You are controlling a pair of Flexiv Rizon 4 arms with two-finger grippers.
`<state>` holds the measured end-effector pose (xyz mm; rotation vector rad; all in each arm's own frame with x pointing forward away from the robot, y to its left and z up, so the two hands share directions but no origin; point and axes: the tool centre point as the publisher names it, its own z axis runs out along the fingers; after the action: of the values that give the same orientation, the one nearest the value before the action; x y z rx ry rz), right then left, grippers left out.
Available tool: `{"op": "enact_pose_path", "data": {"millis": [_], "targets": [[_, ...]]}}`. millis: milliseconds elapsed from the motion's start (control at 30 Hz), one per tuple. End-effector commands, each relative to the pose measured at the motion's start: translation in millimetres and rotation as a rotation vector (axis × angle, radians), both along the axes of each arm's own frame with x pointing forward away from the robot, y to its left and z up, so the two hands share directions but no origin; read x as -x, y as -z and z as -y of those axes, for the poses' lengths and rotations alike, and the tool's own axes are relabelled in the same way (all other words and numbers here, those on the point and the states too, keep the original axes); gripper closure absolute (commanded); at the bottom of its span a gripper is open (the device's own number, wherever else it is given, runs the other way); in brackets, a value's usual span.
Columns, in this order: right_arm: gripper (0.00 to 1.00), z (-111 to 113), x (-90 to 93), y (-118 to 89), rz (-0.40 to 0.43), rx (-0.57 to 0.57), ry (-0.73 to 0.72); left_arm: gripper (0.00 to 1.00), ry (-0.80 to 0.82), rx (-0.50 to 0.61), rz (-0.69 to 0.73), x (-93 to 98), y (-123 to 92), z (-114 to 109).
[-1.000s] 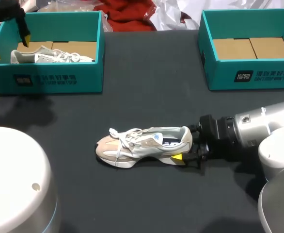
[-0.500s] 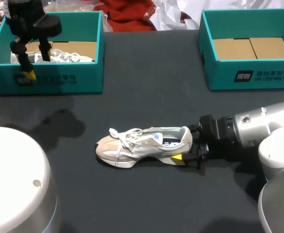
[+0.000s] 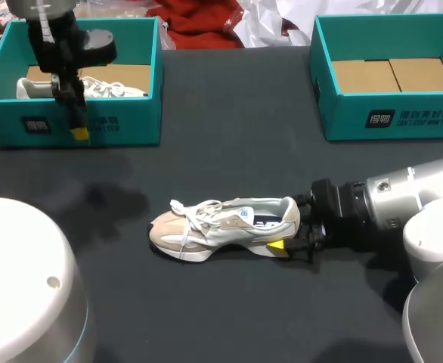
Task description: Take the shoe out of the shoebox, open the shoe tongue, remove and reinsert the insole, then place the shoe into the shoebox
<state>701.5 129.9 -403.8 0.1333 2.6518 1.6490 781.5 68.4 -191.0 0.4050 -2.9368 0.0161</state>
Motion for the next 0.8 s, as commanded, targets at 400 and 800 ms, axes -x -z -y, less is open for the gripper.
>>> {"op": "enact_pose_path", "data": {"millis": [400,800], "targets": [[1.0,-1,1.6,0,-0.001,0.004,0.001,0.0,-0.276,-0.194,0.123,49.3,9,37],[1.0,-1,1.6,0,-0.001,0.004,0.001,0.0,-0.875,-0.214,-0.127,88.6,23,105]]}}
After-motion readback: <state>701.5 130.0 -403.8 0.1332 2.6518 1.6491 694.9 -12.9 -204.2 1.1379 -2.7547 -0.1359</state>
